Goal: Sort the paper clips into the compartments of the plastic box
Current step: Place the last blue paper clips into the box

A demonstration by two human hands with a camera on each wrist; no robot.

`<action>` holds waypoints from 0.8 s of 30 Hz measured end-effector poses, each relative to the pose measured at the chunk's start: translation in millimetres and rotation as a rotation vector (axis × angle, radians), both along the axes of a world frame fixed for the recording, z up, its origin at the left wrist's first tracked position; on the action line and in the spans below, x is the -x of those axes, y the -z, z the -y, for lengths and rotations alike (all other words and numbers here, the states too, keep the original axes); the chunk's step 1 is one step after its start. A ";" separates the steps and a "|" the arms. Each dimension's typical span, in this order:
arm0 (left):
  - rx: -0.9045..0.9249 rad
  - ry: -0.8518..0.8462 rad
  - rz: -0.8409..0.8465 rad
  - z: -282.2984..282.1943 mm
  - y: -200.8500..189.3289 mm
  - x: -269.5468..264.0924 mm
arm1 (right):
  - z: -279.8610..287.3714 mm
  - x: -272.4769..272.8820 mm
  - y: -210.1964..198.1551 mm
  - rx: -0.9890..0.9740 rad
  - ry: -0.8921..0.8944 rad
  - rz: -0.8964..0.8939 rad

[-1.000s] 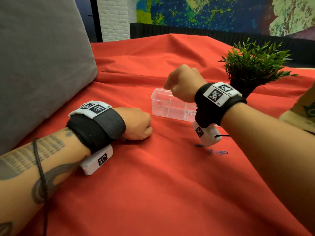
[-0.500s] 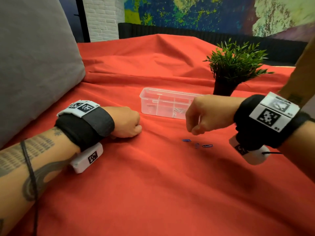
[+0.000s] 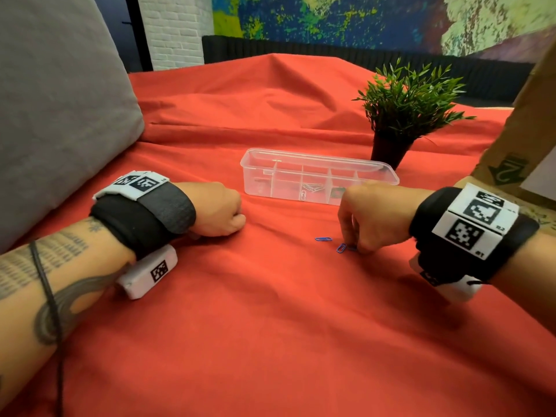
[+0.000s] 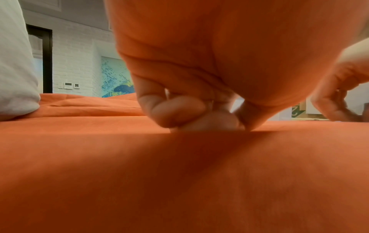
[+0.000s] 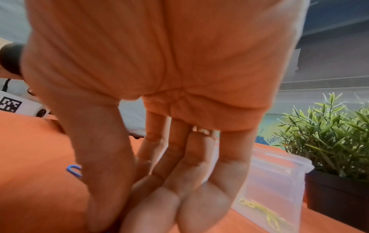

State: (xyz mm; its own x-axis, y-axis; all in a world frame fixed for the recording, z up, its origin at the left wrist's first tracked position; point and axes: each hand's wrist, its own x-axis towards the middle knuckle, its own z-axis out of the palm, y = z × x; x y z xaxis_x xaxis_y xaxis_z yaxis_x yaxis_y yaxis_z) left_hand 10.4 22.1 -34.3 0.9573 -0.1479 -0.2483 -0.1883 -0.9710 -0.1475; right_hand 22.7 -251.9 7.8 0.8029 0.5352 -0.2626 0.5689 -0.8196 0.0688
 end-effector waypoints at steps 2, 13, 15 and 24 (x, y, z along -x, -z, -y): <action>0.002 -0.003 0.002 0.6 -0.5 -0.3 | -0.4 -0.4 0.7 0.013 -0.002 -0.003; 0.003 0.006 -0.005 -3.2 1.2 -3.2 | -4.6 -1.3 -1.0 0.048 0.017 -0.059; 0.002 0.002 -0.004 -2.5 1.0 -2.8 | -5.6 -6.3 -4.9 0.037 0.032 -0.080; 0.009 -0.005 0.003 -2.8 2.1 -2.3 | -24.9 -38.6 -39.8 -0.358 0.040 0.122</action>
